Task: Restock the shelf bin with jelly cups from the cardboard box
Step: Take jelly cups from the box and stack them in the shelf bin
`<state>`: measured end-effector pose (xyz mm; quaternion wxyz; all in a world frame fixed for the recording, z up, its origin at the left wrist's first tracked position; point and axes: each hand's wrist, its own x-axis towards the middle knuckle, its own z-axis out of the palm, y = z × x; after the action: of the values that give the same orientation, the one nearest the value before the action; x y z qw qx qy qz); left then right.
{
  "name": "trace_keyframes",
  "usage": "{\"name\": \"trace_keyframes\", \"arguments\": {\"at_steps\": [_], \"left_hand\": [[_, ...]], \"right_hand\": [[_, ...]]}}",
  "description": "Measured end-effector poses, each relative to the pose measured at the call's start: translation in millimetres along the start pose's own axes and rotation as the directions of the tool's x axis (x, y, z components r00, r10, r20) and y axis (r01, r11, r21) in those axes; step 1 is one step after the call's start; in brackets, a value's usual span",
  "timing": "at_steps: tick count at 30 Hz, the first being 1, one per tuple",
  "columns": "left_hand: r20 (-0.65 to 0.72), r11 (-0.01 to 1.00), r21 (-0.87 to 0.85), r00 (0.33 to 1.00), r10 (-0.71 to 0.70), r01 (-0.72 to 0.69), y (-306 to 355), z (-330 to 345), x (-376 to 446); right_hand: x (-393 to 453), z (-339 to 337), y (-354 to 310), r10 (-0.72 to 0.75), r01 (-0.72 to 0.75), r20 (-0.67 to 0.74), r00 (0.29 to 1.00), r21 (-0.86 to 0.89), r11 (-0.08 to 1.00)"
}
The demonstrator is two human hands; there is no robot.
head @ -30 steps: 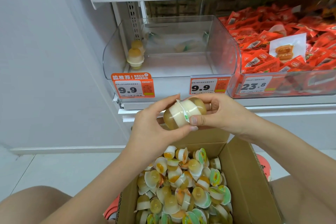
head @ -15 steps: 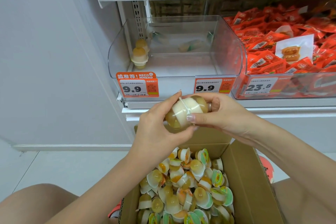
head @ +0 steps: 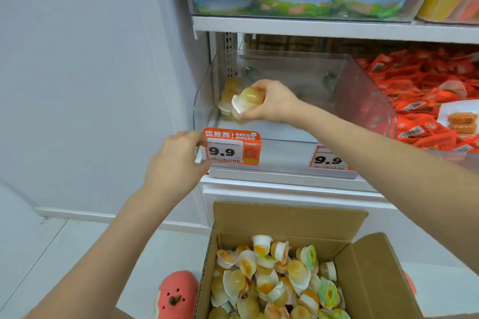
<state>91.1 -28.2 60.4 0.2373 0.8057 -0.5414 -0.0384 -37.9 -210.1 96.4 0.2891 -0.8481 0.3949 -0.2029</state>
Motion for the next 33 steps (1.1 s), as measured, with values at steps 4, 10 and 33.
{"name": "trace_keyframes", "arguments": {"at_steps": [4, 10, 33], "left_hand": [[0.059, 0.997, 0.074, 0.998, 0.003, -0.007, -4, 7, 9], [0.077, 0.997, 0.073, 0.997, -0.001, -0.004, -13, 7, 16], [0.033, 0.996, 0.089, 0.999, 0.017, -0.020, -4, 15, 13]], "right_hand": [[35, 43, 15, -0.017, 0.039, 0.155, 0.988, -0.141, 0.989], [53, 67, 27, -0.034, 0.051, 0.152, 0.988, -0.104, 0.993], [49, 72, 31, -0.041, 0.044, 0.071, 0.997, -0.044, 0.998]]}}
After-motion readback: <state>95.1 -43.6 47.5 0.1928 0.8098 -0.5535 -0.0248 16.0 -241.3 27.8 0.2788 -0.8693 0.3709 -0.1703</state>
